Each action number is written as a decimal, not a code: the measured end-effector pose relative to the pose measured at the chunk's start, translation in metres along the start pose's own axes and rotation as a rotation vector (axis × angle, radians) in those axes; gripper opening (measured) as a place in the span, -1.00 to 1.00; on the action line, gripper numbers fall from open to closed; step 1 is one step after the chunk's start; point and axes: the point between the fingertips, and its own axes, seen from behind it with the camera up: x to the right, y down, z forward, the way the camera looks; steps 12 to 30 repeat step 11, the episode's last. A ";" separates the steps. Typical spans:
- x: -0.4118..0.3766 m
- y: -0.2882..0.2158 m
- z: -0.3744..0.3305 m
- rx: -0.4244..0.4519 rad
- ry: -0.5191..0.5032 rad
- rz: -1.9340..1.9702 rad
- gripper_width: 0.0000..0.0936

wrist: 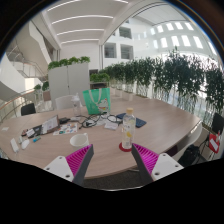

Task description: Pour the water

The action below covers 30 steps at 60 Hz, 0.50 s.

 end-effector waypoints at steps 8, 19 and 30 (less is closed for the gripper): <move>-0.034 -0.016 -0.073 0.003 0.015 -0.014 0.79; -0.044 -0.021 -0.095 0.003 0.023 -0.022 0.81; -0.044 -0.021 -0.095 0.003 0.023 -0.022 0.81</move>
